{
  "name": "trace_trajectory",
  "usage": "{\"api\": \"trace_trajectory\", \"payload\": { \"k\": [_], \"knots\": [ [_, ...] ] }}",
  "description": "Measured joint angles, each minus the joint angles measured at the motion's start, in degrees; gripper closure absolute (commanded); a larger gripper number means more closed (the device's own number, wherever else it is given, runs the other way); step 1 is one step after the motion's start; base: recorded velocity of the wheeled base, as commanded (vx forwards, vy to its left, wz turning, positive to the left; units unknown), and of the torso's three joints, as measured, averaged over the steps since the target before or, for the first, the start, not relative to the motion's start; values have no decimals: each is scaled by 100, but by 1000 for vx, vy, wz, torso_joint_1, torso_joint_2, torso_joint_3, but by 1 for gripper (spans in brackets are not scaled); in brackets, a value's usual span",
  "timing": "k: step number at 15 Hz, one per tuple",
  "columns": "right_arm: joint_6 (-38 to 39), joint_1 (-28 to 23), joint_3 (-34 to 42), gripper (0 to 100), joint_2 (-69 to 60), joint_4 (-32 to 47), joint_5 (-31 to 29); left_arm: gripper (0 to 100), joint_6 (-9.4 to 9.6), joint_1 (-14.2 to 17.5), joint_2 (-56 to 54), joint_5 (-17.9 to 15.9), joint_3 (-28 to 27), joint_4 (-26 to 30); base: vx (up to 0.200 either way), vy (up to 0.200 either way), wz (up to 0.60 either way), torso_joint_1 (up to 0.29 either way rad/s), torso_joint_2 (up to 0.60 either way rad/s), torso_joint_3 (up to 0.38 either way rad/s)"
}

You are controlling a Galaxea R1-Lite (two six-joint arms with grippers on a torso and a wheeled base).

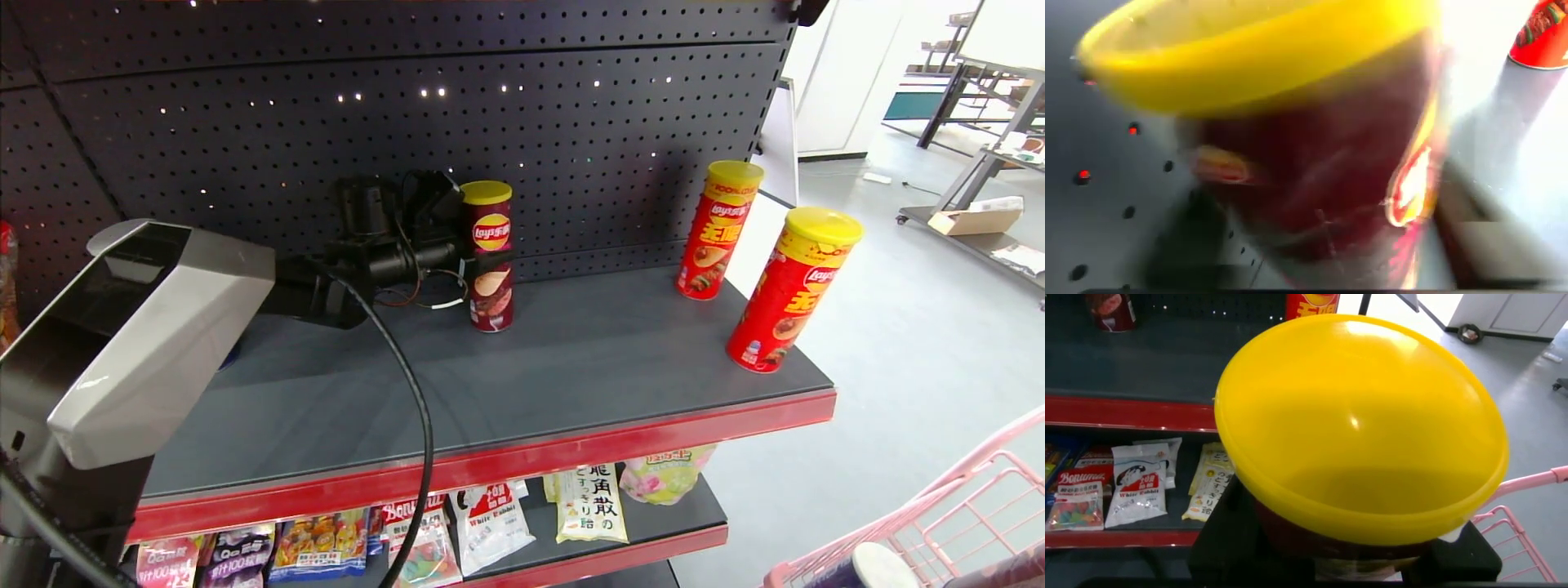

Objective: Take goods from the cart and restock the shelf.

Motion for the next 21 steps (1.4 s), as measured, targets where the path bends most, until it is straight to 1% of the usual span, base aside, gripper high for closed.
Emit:
{"api": "trace_trajectory", "payload": {
  "k": [5, 8, 10, 11, 12, 14, 15, 16, 17, 18, 19, 20, 21],
  "knots": [
    [0, 2, 29, 100, 0, 0, -2, 100, 1, 4, -9, -72, 17, 0, 0, 0, 0, 0, 0, 0],
    [0, 4, 35, 100, 0, 0, -2, 100, -10, 4, -188, -285, 138, 211, 0, 0, 0, 0, 0, 0],
    [0, 4, 35, 100, 4, 0, -2, 100, -24, 23, -441, -362, 306, 482, 0, 0, 0, 0, 0, 0],
    [0, 6, 40, 100, 9, 0, -2, 100, -84, 43, -599, -395, 414, 610, 0, 0, 0, 0, 0, 0],
    [0, 9, 40, 100, 11, 2, -2, 100, -210, 67, -772, -435, 557, 649, 0, 0, 0, 0, 0, 0],
    [2, 6, 57, 100, 15, 7, -2, 100, -367, 102, -1064, -501, 833, 642, 0, 0, 0, 0, 0, 0],
    [0, 6, 66, 100, 17, 2, 0, 100, -413, 105, -1211, -540, 1108, 579, 0, 0, 0, 0, 0, 0],
    [0, 6, 66, 100, 17, 5, 2, 100, -445, 106, -1373, -595, 1517, 410, 0, 0, 0, 0, 0, 0],
    [0, 6, 66, 100, 17, 2, 5, 100, -479, 106, -1507, -644, 1897, 174, 0, 0, 0, 0, 0, 0],
    [0, 6, 68, 100, 17, 2, 5, 100, -579, 106, -1618, -679, 2244, -204, 0, 0, 0, 0, 0, 0],
    [0, 6, 68, 100, 17, 2, 2, 100, -807, 89, -1712, -699, 2575, -725, 0, 0, 0, 0, 0, 0],
    [0, 6, 68, 100, 17, 2, 5, 100, -1040, 50, -1770, -709, 2806, -1131, 0, 0, 0, 0, 0, 0],
    [0, 9, 68, 100, 15, 2, 2, 100, -1229, 17, -1805, -699, 2977, -1479, 0, 0, 0, 0, 0, 0]
  ]
}}
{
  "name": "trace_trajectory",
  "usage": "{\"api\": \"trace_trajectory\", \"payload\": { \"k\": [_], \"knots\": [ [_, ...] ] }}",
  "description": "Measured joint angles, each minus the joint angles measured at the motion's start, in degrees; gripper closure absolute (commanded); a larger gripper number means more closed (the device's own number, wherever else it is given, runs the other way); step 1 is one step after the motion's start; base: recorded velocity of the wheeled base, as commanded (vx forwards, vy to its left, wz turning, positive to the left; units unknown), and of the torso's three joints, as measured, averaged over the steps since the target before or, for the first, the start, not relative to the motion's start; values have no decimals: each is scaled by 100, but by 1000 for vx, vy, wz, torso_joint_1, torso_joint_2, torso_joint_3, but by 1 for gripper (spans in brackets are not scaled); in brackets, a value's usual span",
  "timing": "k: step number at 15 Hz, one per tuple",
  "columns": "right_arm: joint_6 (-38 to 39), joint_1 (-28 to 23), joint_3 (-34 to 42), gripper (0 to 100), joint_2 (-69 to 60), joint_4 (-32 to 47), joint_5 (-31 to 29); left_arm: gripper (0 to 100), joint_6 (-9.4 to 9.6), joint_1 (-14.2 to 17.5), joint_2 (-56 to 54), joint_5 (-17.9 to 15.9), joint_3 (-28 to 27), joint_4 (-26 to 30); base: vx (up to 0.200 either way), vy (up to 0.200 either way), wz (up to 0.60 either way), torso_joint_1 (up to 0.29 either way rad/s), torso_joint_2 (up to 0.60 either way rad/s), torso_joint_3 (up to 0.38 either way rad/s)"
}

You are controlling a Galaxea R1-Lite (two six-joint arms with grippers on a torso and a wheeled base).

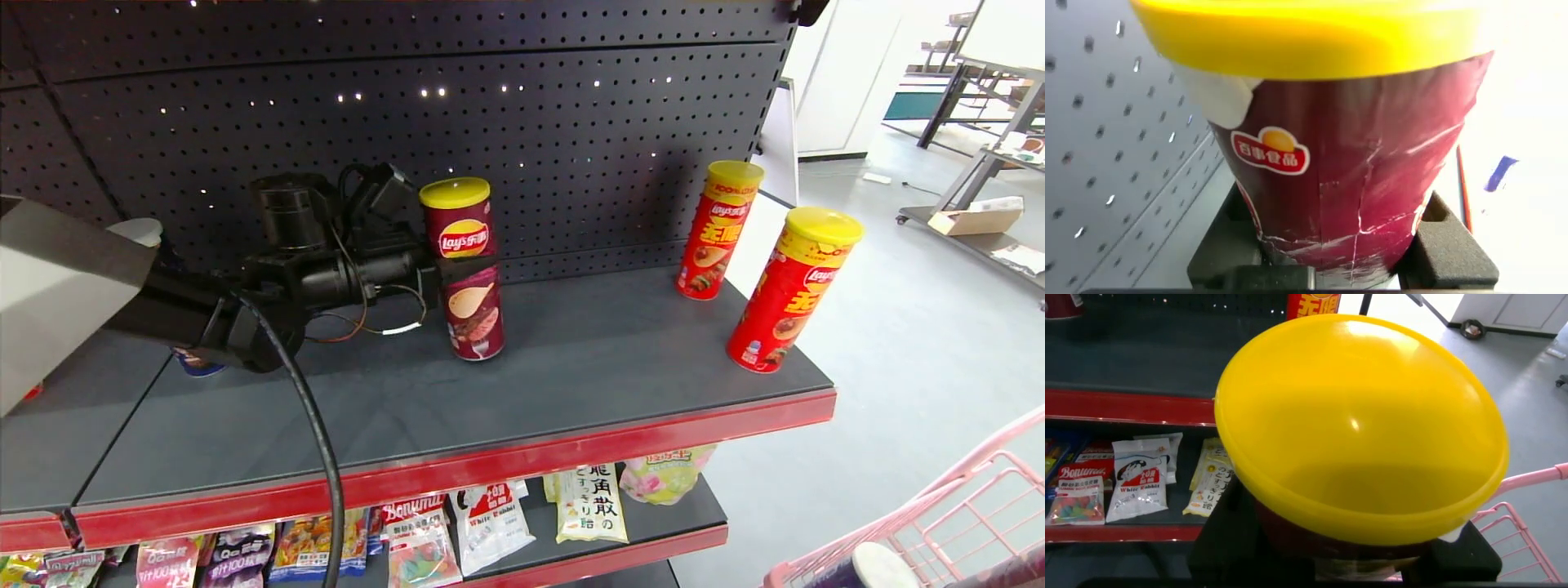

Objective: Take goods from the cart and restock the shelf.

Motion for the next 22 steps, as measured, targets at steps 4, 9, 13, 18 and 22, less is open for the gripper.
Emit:
{"api": "trace_trajectory", "payload": {
  "k": [4, 9, 13, 18, 22],
  "knots": [
    [0, -2, 0, 100, 2, 2, -2, 100, -90, -146, -11, 30, 488, -466, 0, 0, 0, 0, 0, 0],
    [0, 0, -16, 100, 2, 0, -2, 100, 68, -228, 77, 41, 712, -692, 0, 0, 0, 0, 0, 0],
    [0, 0, -11, 100, 2, 0, -5, 100, 165, -416, 157, 154, 753, -679, 0, 0, 0, 0, 0, 0],
    [2, 0, -2, 100, 2, -2, -2, 100, 184, -492, 182, 171, 855, -791, 0, 0, 0, 0, 0, 0],
    [0, 0, -2, 100, 10, -2, -5, 100, 165, -494, 190, 193, 1092, -1087, 0, 0, 0, 0, 0, 0]
  ]
}}
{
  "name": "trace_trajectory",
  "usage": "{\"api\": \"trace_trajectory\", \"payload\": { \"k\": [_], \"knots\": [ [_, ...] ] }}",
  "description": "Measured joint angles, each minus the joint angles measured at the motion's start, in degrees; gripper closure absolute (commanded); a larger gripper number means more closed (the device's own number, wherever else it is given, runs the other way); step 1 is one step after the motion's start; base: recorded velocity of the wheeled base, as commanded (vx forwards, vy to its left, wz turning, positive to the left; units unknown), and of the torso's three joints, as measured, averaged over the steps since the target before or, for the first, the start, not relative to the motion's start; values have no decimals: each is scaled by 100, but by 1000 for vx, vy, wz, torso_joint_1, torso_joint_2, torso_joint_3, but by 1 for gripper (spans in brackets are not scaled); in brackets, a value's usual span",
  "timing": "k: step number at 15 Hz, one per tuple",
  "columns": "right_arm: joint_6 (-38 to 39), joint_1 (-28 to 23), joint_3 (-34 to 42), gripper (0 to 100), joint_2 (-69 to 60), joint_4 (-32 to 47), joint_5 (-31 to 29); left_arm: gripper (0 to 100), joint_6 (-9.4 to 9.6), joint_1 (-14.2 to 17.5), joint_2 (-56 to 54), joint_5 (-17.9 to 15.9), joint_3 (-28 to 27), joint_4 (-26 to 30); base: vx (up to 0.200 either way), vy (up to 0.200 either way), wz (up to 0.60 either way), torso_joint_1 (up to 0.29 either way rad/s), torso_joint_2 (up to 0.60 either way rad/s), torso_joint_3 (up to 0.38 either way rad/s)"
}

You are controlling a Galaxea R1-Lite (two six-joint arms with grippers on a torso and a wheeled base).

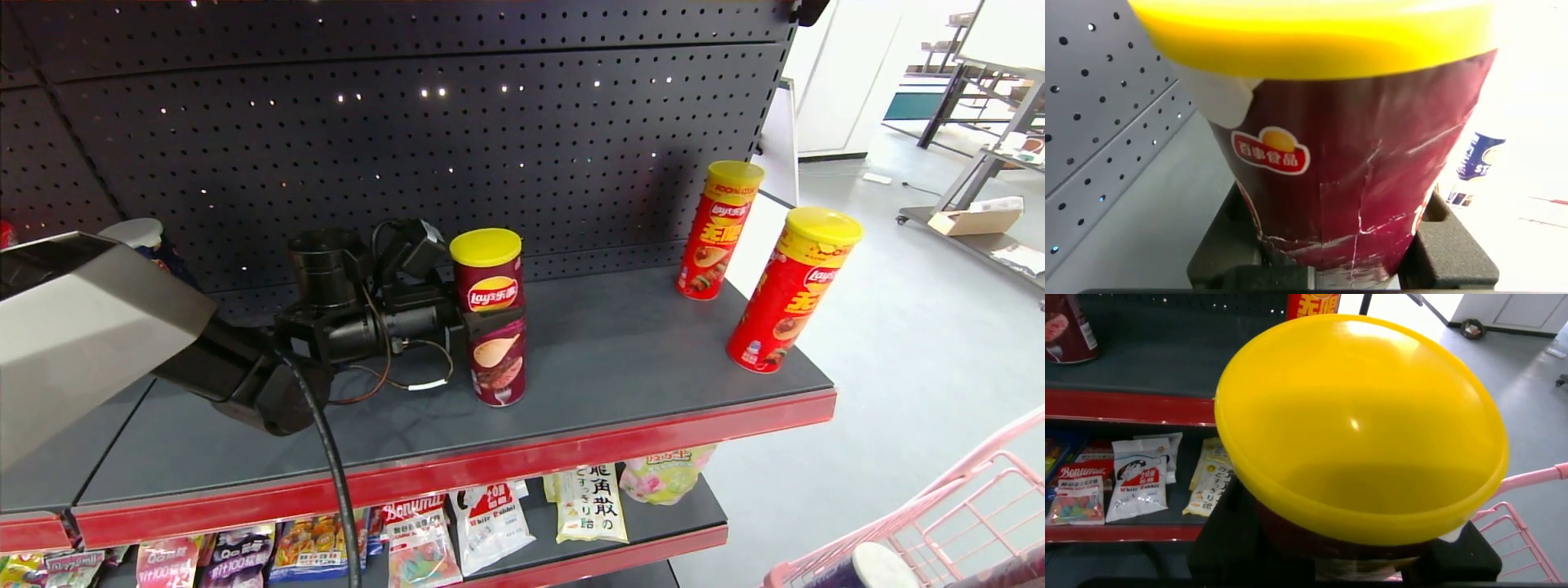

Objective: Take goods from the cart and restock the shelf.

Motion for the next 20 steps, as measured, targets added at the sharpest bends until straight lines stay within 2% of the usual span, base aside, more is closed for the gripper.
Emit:
{"api": "trace_trajectory", "payload": {
  "k": [10, 13, 20],
  "knots": [
    [0, -2, 11, 100, 4, 7, 0, 100, -13, -33, -171, -11, 289, -89, 0, 0, 0, 0, 0, 0],
    [0, -5, 11, 100, 11, 7, 0, 100, -24, -44, -190, -11, 503, -394, 0, 0, 0, 0, 0, 0],
    [0, -6, 2, 100, 9, 7, 0, 100, 2, -46, -168, -11, 612, -561, 0, 0, 0, 0, 0, 0]
  ]
}}
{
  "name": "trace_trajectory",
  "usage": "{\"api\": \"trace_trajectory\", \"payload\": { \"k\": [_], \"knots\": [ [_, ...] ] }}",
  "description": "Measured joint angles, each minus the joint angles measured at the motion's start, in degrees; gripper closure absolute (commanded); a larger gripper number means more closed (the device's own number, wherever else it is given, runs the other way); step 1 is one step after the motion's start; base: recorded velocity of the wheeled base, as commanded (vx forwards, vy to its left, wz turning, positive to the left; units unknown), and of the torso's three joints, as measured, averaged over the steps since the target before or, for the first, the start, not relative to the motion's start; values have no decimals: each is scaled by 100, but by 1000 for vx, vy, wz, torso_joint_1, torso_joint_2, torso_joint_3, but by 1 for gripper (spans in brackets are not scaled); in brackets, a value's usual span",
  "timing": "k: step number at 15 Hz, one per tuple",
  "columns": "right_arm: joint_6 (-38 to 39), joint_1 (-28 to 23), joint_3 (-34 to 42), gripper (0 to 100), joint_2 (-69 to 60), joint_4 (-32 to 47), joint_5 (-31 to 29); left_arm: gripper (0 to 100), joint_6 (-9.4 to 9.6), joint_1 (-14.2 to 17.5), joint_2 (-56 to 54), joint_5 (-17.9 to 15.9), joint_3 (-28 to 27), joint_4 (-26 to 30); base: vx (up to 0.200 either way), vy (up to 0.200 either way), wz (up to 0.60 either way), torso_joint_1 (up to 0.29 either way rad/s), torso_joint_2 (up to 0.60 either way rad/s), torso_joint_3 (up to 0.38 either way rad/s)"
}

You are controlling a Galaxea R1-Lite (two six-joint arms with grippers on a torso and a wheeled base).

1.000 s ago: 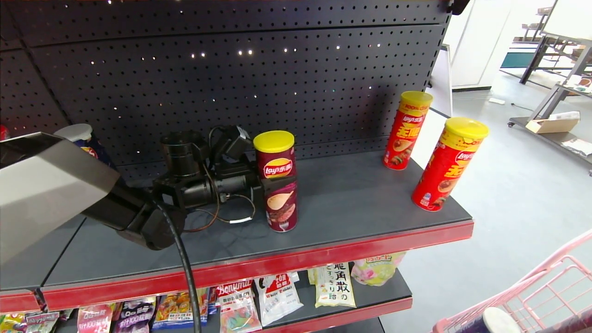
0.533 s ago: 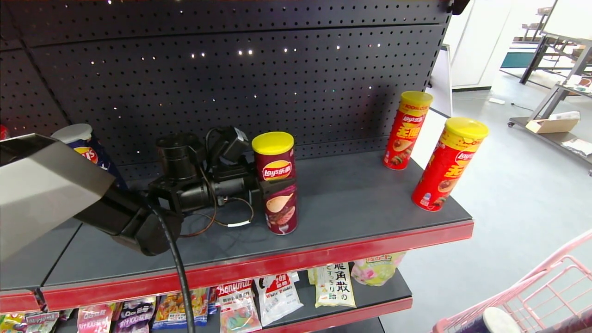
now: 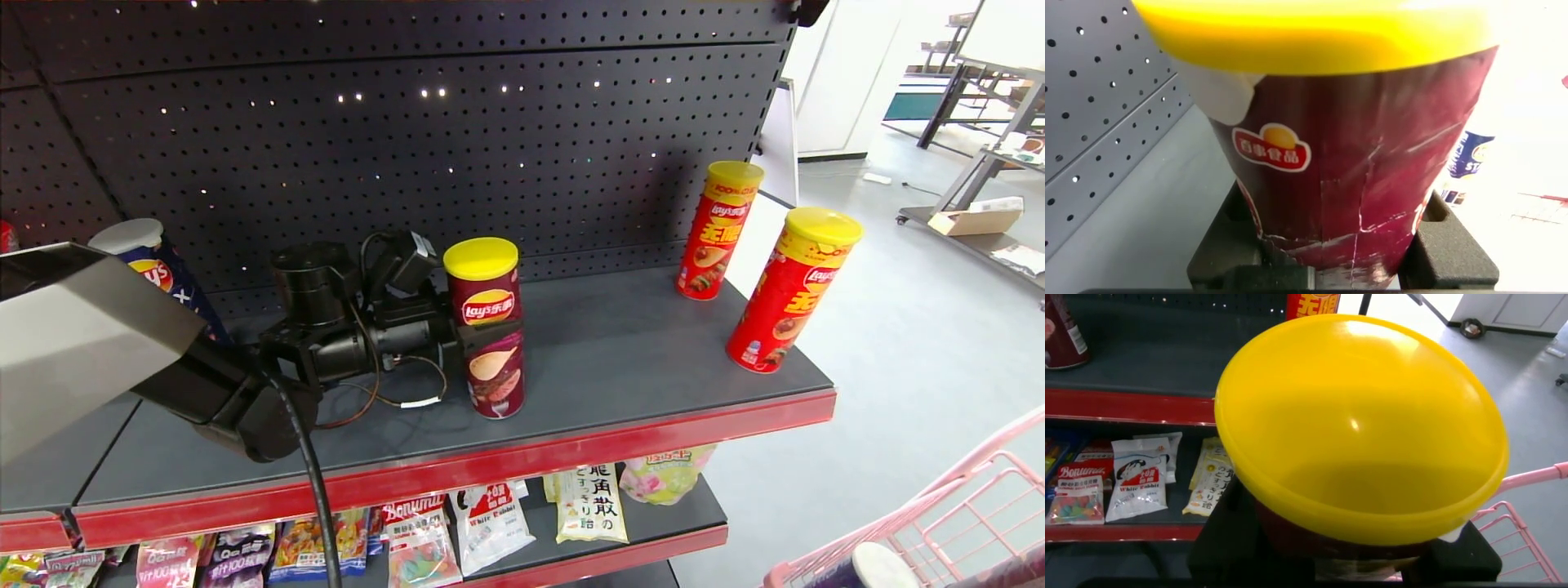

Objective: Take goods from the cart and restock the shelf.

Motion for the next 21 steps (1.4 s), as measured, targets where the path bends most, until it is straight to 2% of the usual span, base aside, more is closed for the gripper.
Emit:
{"api": "trace_trajectory", "payload": {
  "k": [5, 9, 17, 21],
  "knots": [
    [0, -2, -6, 100, -5, 0, 0, 100, 13, -37, 6, 18, 57, -62, 0, 0, 0, 0, 0, 0],
    [0, -2, -6, 100, -7, 0, 0, 100, 11, -68, 6, 224, 66, -57, 0, 0, 0, 0, 0, 0],
    [0, -2, -13, 100, -13, 0, 0, 100, -24, -122, 9, 150, 278, -519, 0, 0, 0, 0, 0, 0],
    [0, -2, -2, 100, -7, 0, -1, 100, -18, -124, 6, -66, 496, -684, 0, 0, 0, 0, 0, 0]
  ]
}}
